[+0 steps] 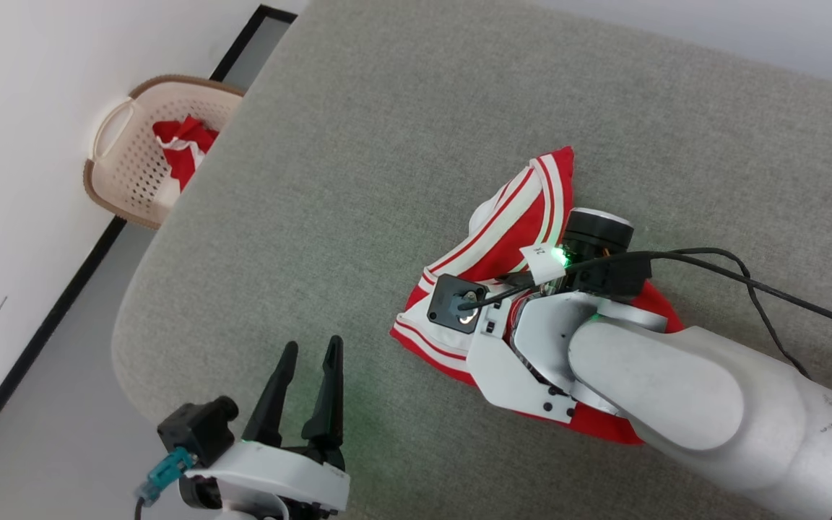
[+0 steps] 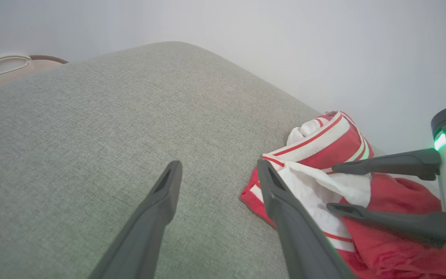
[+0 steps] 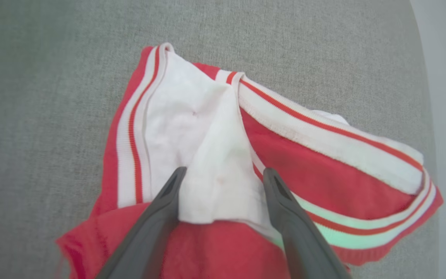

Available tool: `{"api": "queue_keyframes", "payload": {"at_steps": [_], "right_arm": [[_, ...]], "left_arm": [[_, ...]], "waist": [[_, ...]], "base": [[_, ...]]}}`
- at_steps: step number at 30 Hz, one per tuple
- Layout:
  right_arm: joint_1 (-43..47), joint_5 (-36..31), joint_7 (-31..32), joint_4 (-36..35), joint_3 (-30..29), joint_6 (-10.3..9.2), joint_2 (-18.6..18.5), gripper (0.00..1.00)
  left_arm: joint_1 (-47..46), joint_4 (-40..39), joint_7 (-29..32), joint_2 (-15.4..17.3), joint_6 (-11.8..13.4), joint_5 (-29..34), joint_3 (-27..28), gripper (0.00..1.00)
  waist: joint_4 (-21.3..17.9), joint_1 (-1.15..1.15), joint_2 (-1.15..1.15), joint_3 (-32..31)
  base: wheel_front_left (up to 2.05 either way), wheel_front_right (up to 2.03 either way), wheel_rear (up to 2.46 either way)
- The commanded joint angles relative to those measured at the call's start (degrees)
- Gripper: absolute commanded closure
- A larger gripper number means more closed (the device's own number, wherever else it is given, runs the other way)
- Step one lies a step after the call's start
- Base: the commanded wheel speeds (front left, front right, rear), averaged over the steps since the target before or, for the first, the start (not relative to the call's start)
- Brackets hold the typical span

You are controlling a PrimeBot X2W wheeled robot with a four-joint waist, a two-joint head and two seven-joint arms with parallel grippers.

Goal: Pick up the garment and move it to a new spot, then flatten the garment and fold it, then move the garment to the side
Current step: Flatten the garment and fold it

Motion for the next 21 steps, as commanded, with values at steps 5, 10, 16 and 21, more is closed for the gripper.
{"api": "queue_keyframes", "payload": {"at_steps": [5, 10, 16, 21], "right_arm": [[-0.81, -0.81, -0.9, 1.87, 0.04, -0.06, 0.91, 0.91], [-1.24, 0.2, -2.34, 2.48, 0.02, -0.06, 0.87, 1.0], [-2.78, 4.03, -6.55, 3.18, 0.01, -0.06, 0.0, 1.0], [-4.93, 9.9, -12.53, 5.18, -0.85, -0.06, -1.78, 1.0]], "left_arm": [[-0.85, 0.02, -0.01, -0.03, 0.1, -0.86, -0.09, 0.0], [-1.19, 0.59, -0.01, -0.03, -0.04, -0.77, 0.09, 0.0], [-1.14, 1.36, -0.01, -0.02, -0.27, 0.68, 0.73, 0.0], [-0.4, 1.24, -0.01, -0.01, -0.38, 2.18, 2.16, 0.0]], "waist": [[0.42, 0.0, 0.0, 1.12], [0.37, 0.0, 0.0, 1.01], [-0.83, 0.0, 0.0, -0.6], [-3.46, 0.0, 0.0, -1.96]], "base": [[0.0, 0.0, 0.0], [0.0, 0.0, 0.0], [0.0, 0.0, 0.0], [0.0, 0.0, 0.0]]}}
